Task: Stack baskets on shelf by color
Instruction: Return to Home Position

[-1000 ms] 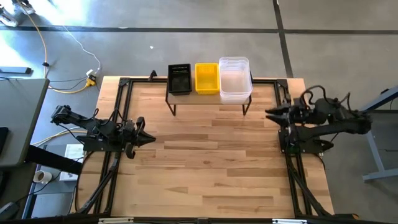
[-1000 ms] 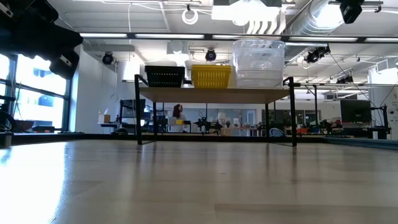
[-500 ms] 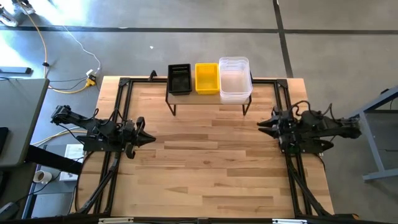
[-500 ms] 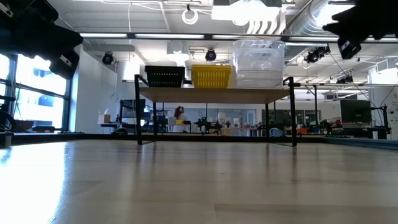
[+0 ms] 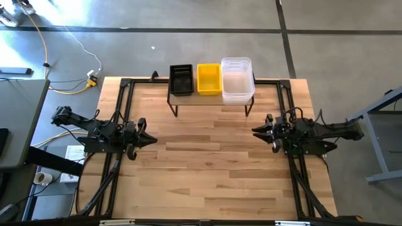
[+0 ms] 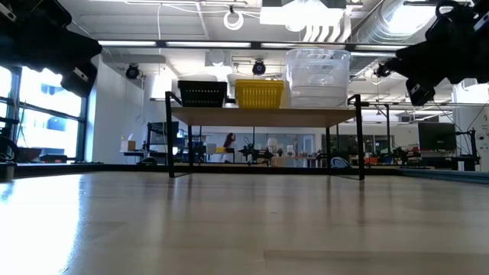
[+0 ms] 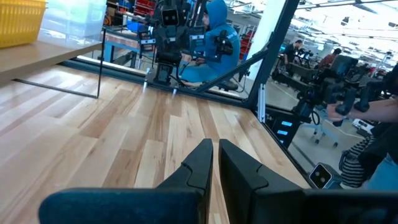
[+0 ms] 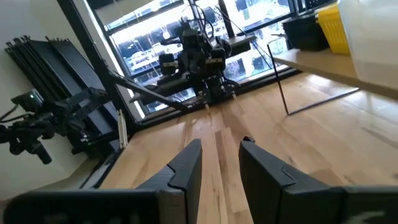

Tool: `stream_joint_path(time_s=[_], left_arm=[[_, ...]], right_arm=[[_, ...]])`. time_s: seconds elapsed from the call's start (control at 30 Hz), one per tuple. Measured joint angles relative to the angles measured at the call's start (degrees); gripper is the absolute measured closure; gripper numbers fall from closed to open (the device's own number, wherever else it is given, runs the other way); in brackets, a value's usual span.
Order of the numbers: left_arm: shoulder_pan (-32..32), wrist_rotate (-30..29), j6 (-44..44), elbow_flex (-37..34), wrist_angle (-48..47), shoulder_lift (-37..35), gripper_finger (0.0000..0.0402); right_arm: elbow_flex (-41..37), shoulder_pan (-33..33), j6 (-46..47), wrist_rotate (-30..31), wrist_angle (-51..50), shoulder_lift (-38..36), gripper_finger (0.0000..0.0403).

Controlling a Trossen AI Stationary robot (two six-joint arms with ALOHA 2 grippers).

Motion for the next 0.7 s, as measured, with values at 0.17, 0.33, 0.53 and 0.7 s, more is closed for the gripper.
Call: stream_joint_path(time_s=[0.17, 0.33, 0.53, 0.7], left_arm=[[0.0, 0.0, 0.0, 0.0, 0.0, 0.0, 0.0383], [0.0, 0.0, 0.0, 0.0, 0.0, 0.0, 0.0383], [0.0, 0.0, 0.0, 0.0, 0.0, 0.0, 0.0383], [0.0, 0.0, 0.0, 0.0, 0.0, 0.0, 0.0383]], right_arm=[[-1.37, 0.0, -0.11, 0.44, 2.54, -0.01, 0.0312], [-1.37, -0.04, 0.73, 0.66, 2.5, 0.9, 0.0312], [-1.36, -0.02, -5.54, 0.63, 2.5, 1.53, 0.0311], [-1.35, -0.02, -3.08, 0.63, 2.48, 1.53, 0.0311]])
